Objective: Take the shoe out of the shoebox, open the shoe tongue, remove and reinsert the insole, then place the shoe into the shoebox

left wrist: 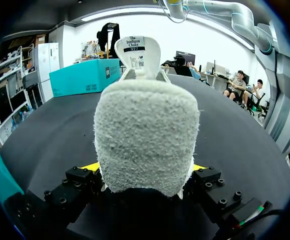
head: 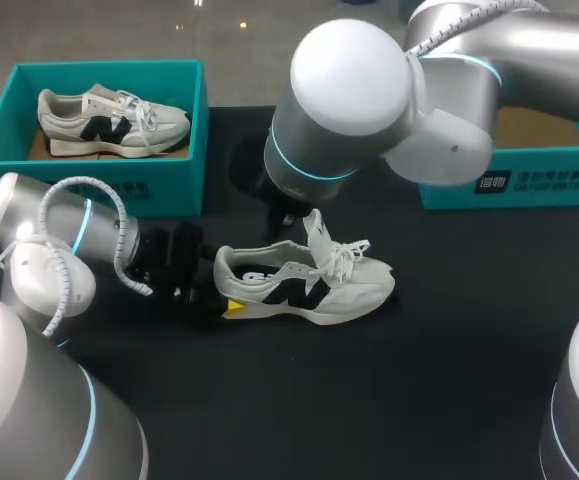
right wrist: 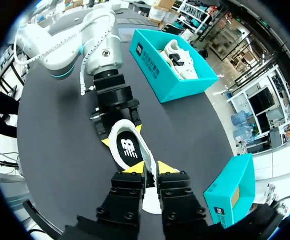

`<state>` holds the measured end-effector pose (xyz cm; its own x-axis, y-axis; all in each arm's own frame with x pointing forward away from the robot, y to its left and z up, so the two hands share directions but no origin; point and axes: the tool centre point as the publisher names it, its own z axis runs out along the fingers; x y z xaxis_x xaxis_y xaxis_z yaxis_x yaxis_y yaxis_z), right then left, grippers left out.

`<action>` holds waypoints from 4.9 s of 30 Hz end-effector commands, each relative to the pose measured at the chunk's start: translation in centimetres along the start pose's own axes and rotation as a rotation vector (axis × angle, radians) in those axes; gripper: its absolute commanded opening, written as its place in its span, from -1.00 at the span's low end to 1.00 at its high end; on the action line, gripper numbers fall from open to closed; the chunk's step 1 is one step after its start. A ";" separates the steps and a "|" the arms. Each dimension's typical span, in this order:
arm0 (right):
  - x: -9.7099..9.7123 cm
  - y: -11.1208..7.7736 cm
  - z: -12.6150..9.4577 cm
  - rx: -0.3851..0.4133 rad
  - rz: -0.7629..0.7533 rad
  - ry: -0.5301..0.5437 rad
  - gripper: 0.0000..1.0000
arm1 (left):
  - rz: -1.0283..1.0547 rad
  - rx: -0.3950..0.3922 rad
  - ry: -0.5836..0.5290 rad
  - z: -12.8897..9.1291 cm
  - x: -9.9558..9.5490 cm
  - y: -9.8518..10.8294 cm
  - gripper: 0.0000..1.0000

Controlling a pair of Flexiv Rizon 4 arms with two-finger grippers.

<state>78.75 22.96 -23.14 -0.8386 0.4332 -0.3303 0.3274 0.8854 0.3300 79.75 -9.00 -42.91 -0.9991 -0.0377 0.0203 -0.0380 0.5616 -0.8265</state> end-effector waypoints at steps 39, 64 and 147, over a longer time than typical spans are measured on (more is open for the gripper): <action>3.2 -0.1 4.9 0.137 -0.194 0.137 -1.00 | 0.001 0.000 -0.002 0.1 0.1 0.3 -1.00; 2.9 -1.7 12.0 0.238 -0.312 0.246 -1.00 | 0.001 0.000 -0.002 0.1 0.1 0.3 -1.00; 3.7 -5.4 17.7 0.345 -0.252 0.409 -0.63 | 0.001 0.000 -0.002 0.1 0.1 0.3 -1.00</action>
<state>81.33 22.50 -40.86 -0.9863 0.1640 0.0195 0.1632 0.9859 -0.0376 79.76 -9.00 -42.94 -0.9991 -0.0379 0.0210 -0.0387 0.5615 -0.8266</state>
